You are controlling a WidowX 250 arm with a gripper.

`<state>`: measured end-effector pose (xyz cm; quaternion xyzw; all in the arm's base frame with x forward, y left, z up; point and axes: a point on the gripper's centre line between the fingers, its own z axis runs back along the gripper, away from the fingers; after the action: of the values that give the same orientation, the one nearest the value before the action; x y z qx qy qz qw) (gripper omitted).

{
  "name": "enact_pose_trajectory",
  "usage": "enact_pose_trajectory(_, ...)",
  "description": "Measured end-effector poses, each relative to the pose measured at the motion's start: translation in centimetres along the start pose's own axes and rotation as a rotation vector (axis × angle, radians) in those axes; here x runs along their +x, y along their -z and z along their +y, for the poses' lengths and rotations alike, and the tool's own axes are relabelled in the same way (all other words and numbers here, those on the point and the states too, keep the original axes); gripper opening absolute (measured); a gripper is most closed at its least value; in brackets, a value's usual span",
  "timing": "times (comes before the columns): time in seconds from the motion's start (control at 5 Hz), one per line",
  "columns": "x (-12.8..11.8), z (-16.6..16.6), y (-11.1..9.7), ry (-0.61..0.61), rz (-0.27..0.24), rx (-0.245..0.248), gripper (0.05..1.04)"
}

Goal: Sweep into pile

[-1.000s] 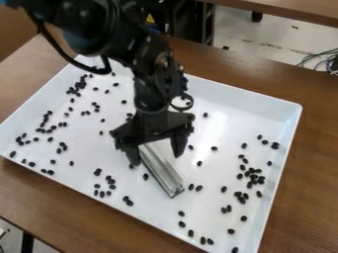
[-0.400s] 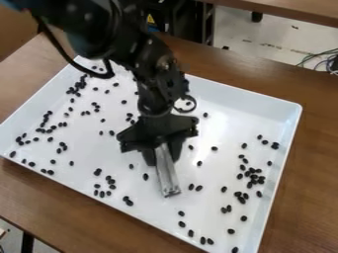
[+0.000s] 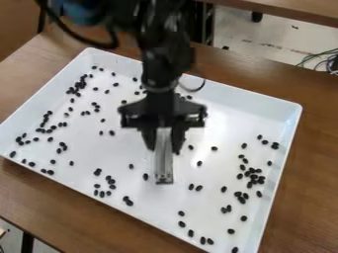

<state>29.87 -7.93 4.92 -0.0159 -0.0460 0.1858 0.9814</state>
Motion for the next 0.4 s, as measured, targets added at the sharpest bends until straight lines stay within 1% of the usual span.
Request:
enact_pose_trajectory(0.2,-1.0,-3.8,-1.0,0.238,-0.008,-0.078,0.359)
enact_pose_trajectory(0.4,-2.8,-7.1,-0.1,0.42,0.016,-0.148,0.359)
